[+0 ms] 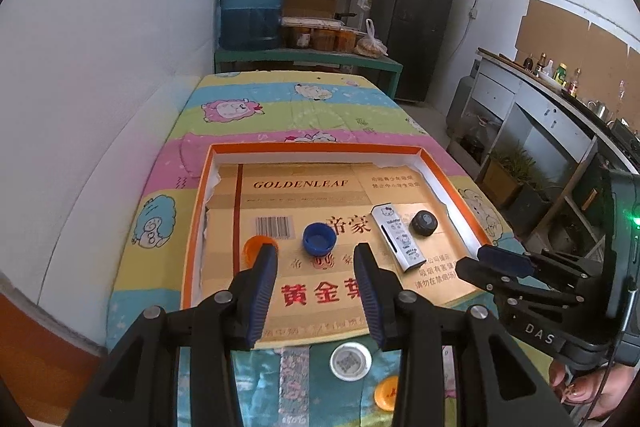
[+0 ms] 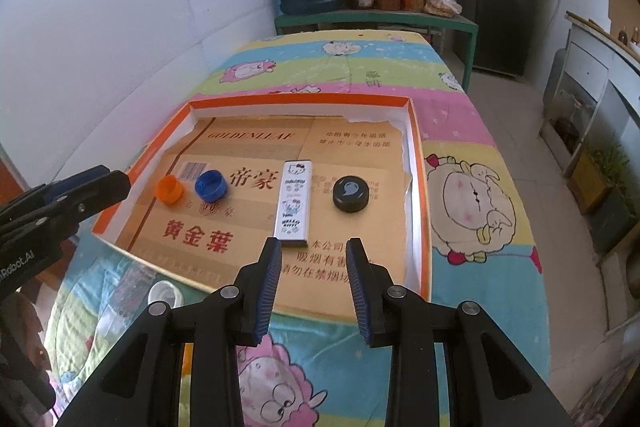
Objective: Organize rigid objects
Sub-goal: 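Withdraw both open tools from the tray toward the items on the bedspread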
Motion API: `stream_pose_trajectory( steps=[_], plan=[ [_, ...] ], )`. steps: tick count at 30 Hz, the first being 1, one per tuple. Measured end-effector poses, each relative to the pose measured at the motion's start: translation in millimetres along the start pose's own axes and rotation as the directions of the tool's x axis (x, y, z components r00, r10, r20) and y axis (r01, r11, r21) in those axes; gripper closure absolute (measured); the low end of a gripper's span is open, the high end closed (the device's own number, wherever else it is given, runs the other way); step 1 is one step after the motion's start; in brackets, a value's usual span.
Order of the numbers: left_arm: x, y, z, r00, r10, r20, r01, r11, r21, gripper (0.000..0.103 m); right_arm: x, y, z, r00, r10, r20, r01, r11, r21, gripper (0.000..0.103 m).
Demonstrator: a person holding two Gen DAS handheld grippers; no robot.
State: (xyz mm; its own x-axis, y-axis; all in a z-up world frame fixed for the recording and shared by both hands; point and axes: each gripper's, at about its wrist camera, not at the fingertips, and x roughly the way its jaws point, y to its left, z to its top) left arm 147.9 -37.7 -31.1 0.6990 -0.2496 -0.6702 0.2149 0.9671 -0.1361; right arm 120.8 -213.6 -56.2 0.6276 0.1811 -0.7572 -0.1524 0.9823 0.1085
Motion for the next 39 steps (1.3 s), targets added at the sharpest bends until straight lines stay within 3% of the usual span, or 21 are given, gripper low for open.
stream_pose_trajectory(
  steps=[23, 39],
  plan=[
    [-49.4, 25.4, -60.1, 0.999, -0.007, -0.033, 0.006, 0.999, -0.039, 0.063, -38.8, 49.7, -63.3, 0.996, 0.071, -0.045, -0.072, 0.997, -0.028, 0.069],
    [-75.1, 24.7, -93.0, 0.999, -0.033, -0.007, 0.033, 0.997, -0.071, 0.063, -63.2, 99.8, -136.2, 0.981, 0.145, -0.127, -0.153, 0.986, -0.059, 0.069]
  ],
)
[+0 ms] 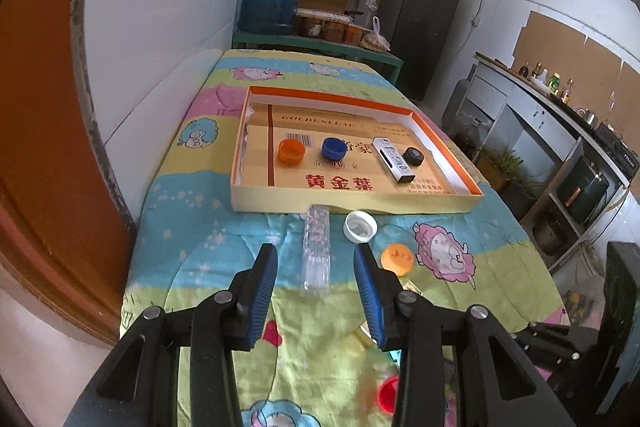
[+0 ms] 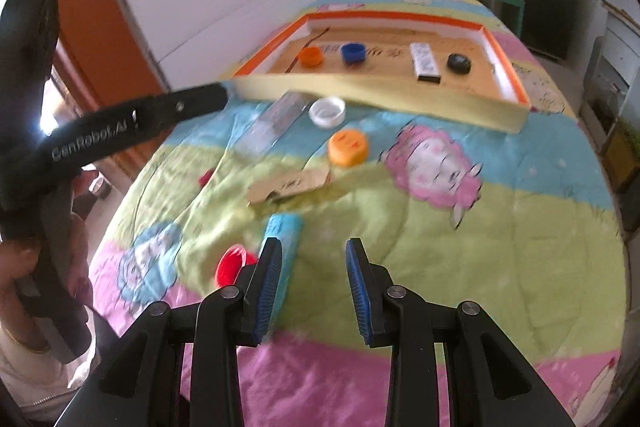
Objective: Organize rigid objects
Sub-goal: 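Withdraw both open tools from the tray toward the items on the bedspread, then grasp the light blue lighter with the right tool while the left tool grasps the red cap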
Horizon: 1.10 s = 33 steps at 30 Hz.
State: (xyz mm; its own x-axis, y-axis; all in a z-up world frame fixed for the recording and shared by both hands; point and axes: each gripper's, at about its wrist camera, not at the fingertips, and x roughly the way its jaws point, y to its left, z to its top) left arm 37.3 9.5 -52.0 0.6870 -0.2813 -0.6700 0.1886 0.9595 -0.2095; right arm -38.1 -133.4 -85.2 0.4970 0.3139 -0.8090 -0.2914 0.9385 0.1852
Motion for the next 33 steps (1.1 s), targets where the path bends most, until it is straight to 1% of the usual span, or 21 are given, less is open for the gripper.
stream_pose_trajectory(
  steps=[2, 4, 9, 11, 16, 18, 19, 21, 24, 29, 31, 33],
  plan=[
    [-2.7, 2.7, -2.9, 1.0, -0.002, 0.002, 0.002, 1.0, -0.006, 0.063, 1.0, 4.5, -2.8, 1.0, 0.001, -0.003, -0.001, 1.0, -0.004, 0.069],
    [-4.5, 5.0, -5.1, 1.0, -0.004, 0.004, 0.004, 1.0, -0.009, 0.063, 2.6, 9.0, -4.9, 1.0, -0.018, -0.006, 0.018, 1.0, -0.015, 0.069],
    [-7.8, 11.8, -10.6, 1.0, -0.012, 0.0, 0.012, 1.0, -0.016, 0.063, 9.7, 23.0, -8.7, 0.999, -0.037, -0.017, 0.037, 0.998, -0.046, 0.069],
    [-8.9, 15.6, -12.8, 1.0, -0.016, -0.002, 0.016, 1.0, -0.019, 0.063, 14.2, 31.4, -10.3, 0.998, -0.063, -0.024, 0.062, 0.996, -0.07, 0.069],
    [-12.1, 21.5, -16.3, 1.0, -0.03, -0.002, 0.03, 0.999, -0.025, 0.063, 18.3, 43.5, -11.7, 0.99, -0.142, -0.006, 0.14, 0.983, -0.118, 0.069],
    [-14.0, 21.2, -18.7, 0.999, -0.045, -0.001, 0.045, 0.999, -0.017, 0.063, 18.6, 44.8, -11.3, 0.987, -0.158, -0.001, 0.157, 0.979, -0.129, 0.074],
    [-15.0, 20.0, -20.3, 0.999, -0.055, -0.001, 0.055, 0.998, -0.01, 0.063, 17.6, 44.7, -11.4, 0.986, -0.167, 0.005, 0.167, 0.977, -0.131, 0.08],
    [-16.8, 15.1, -24.1, 0.997, -0.079, -0.005, 0.079, 0.997, 0.017, 0.063, 15.8, 41.7, -10.6, 0.986, -0.167, 0.008, 0.167, 0.978, -0.124, 0.08],
    [-18.7, 2.6, -33.5, 0.994, -0.106, -0.023, 0.108, 0.992, 0.066, 0.063, 6.2, 28.6, -10.2, 0.984, -0.176, 0.032, 0.178, 0.981, -0.082, 0.08],
    [-23.3, -22.8, -58.6, 0.987, -0.154, -0.053, 0.161, 0.975, 0.151, 0.063, -9.8, 3.9, -11.4, 0.971, -0.233, 0.06, 0.234, 0.972, -0.017, 0.08],
    [-24.4, -32.7, -68.8, 0.986, -0.157, -0.057, 0.165, 0.969, 0.185, 0.063, -12.3, -5.3, -12.5, 0.971, -0.233, 0.056, 0.233, 0.972, 0.014, 0.08],
    [-22.1, -40.3, -77.0, 0.988, -0.139, -0.065, 0.15, 0.965, 0.214, 0.058, -13.7, -8.4, -13.7, 0.972, -0.23, 0.056, 0.229, 0.973, 0.027, 0.08]
  ],
)
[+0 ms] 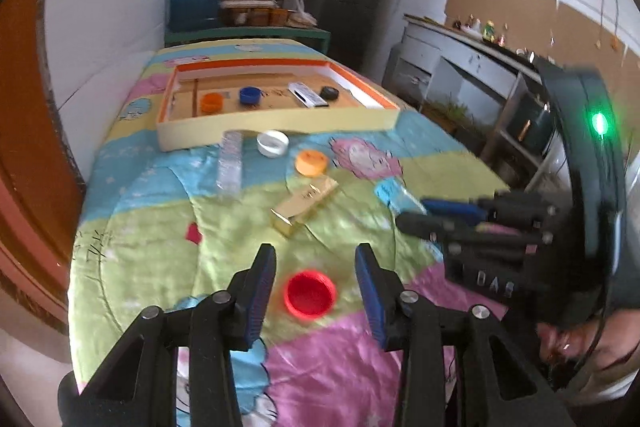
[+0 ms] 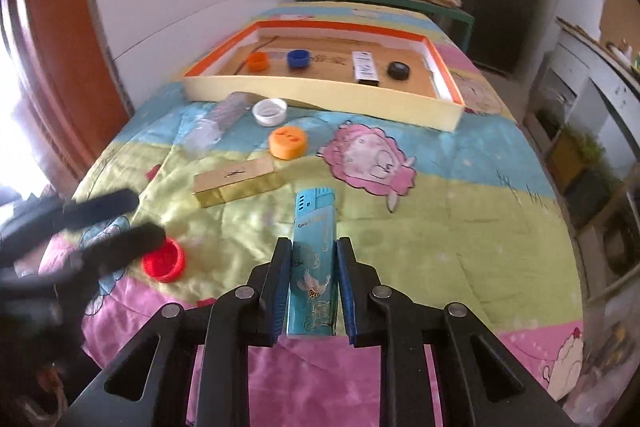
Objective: Organize rigid objects
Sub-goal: 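Grasp the light blue lighter with the right tool while the left tool grasps the red cap, then carry the red cap with the left tool while the right tool carries the lighter toward the tray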
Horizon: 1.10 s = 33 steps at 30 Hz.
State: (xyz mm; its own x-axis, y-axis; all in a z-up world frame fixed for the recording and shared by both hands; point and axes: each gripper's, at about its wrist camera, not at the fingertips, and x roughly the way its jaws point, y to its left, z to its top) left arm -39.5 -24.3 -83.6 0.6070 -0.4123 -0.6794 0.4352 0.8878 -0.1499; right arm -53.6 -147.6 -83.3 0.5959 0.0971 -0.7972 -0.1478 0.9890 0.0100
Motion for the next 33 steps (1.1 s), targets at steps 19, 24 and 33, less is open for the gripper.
stream_pose_trajectory(
  steps=[19, 24, 33],
  plan=[
    [16.4, 1.4, -16.5, 0.997, 0.065, -0.05, -0.065, 0.998, 0.007, 0.073, 0.2, 0.7, -3.8, 0.999, 0.036, 0.001, -0.036, 0.999, 0.015, 0.08],
    [6.9, 0.9, -12.7, 0.997, 0.071, -0.026, -0.071, 0.997, -0.012, 0.073, -1.9, -0.3, -1.5, 0.999, 0.043, 0.014, -0.043, 0.999, 0.021, 0.08],
    [-8.7, 13.9, 17.3, 0.994, 0.101, 0.032, -0.098, 0.992, -0.082, 0.073, -9.9, -0.3, 11.3, 0.997, 0.056, 0.053, -0.058, 0.998, 0.029, 0.08]
  ],
)
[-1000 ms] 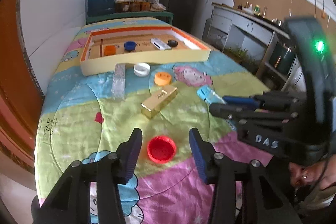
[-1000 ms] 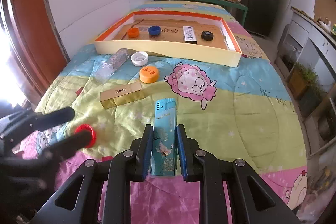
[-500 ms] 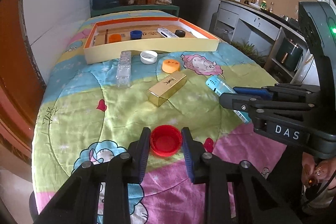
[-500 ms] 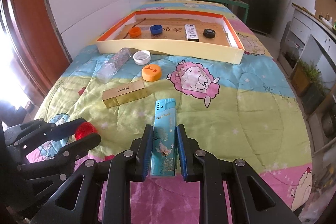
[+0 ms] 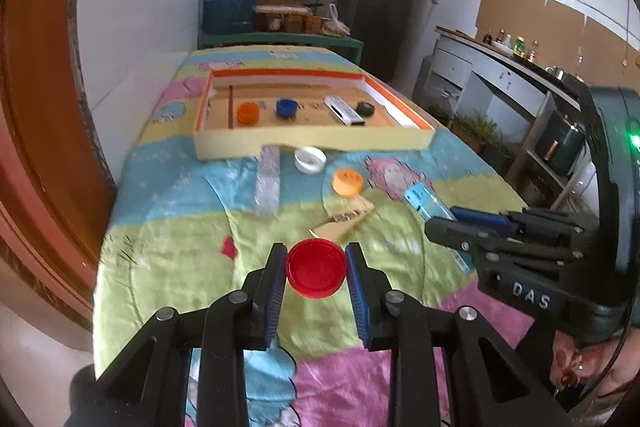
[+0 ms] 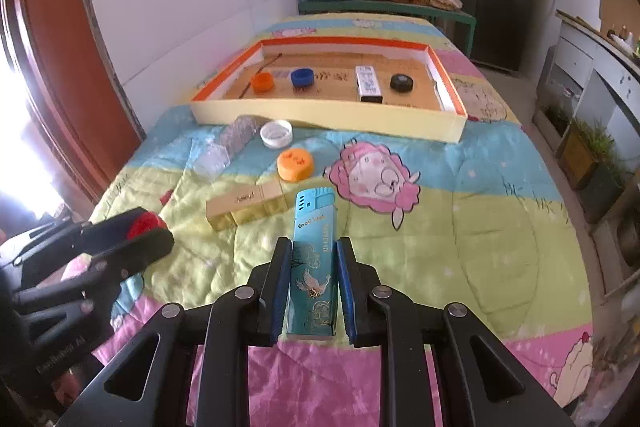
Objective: Organize rigid objects
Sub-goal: 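Carry the red cap with the left tool while the right tool carries the lighter toward the tray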
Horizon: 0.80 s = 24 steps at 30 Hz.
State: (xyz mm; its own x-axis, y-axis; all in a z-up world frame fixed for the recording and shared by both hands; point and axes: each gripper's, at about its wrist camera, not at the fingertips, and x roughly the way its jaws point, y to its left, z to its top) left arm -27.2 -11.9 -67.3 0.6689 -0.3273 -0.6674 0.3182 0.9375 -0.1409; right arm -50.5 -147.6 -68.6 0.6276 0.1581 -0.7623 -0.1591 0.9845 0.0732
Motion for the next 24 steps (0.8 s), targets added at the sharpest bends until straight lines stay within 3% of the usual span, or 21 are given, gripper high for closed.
stream_pose_trajectory(
  steps=[24],
  plan=[
    [14.3, 16.9, 73.6, 0.989, 0.126, 0.077, -0.12, 0.989, -0.081, 0.073, 2.5, -2.3, 59.1, 0.996, 0.006, 0.093, -0.004, 1.0, -0.023, 0.08]
  ],
)
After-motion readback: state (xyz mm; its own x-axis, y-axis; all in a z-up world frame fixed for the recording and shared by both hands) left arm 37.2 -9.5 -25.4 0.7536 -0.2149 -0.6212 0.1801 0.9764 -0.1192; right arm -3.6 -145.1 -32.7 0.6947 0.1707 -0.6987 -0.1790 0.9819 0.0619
